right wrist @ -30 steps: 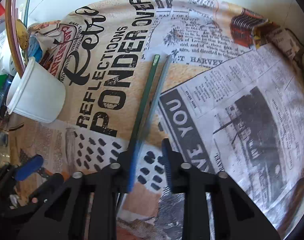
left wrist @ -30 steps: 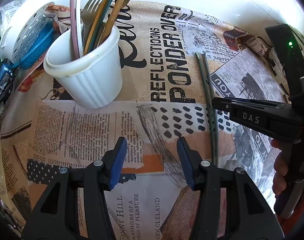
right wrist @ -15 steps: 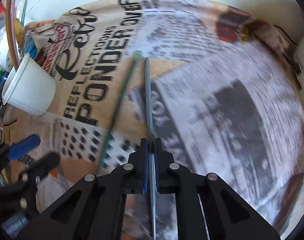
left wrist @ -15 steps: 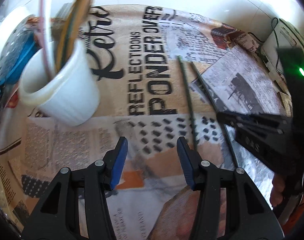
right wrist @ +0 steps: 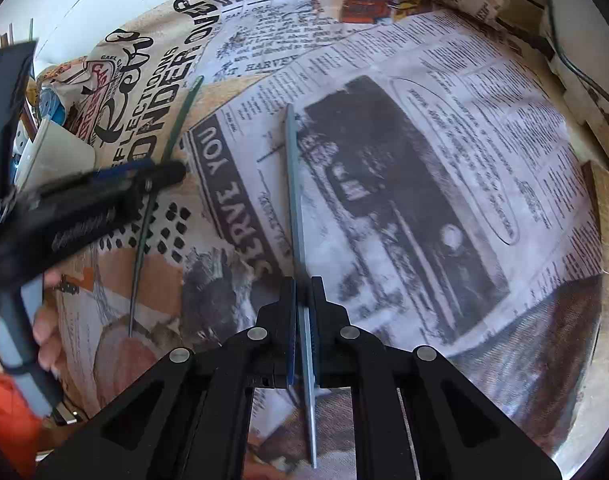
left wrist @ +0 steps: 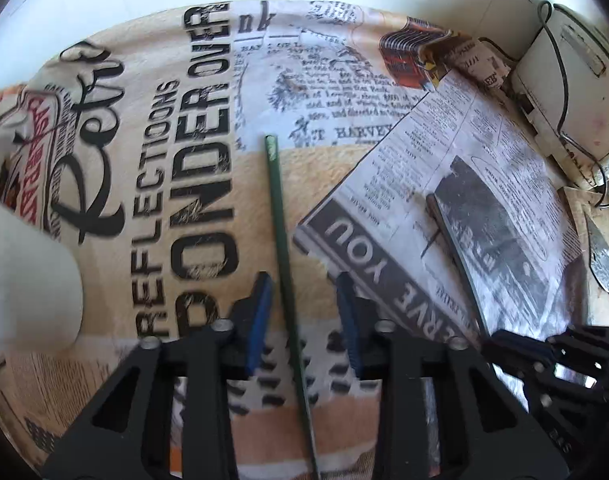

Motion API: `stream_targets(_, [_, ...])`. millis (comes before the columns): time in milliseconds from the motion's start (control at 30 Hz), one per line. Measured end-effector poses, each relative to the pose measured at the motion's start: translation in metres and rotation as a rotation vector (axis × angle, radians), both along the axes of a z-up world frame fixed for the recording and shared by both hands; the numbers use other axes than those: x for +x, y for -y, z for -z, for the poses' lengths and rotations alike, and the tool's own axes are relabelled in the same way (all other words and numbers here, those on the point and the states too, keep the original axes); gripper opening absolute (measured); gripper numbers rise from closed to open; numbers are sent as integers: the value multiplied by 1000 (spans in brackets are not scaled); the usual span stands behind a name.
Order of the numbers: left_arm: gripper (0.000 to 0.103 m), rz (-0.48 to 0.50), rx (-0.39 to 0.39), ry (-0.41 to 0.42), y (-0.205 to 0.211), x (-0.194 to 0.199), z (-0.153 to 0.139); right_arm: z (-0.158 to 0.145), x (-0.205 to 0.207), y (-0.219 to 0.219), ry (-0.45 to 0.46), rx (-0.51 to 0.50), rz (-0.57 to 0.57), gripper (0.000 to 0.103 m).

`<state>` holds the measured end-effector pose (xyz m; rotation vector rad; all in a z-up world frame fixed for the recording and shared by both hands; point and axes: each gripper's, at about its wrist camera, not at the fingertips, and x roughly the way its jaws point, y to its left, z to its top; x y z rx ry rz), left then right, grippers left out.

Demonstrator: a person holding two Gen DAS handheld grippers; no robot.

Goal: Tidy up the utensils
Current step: 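Grasp the grey stick with the right tool while the left tool grasps the green stick, then lift both held sticks and carry them over the white cup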

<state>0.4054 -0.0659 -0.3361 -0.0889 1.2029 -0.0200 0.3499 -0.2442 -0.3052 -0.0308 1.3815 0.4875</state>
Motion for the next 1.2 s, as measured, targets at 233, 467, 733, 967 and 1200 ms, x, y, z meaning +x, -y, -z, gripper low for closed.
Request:
stream_targets(233, [4, 78, -9, -7, 13, -12, 1, -5, 2, 9, 17, -4, -14, 6])
stream_targets(467, [4, 143, -55, -37, 21, -43, 1, 1, 27, -17, 38, -24, -42, 18])
stream_targets(733, [4, 174, -87, -63, 23, -60, 1, 2, 36, -36, 112, -80, -100, 18])
stream_targets(967, [4, 179, -81, -74, 25, -47, 2, 4, 29, -47, 157, -131, -128, 7])
stream_targets(1200, [6, 190, -101, -92, 37, -23, 3, -7, 28, -6, 131, -60, -40, 7])
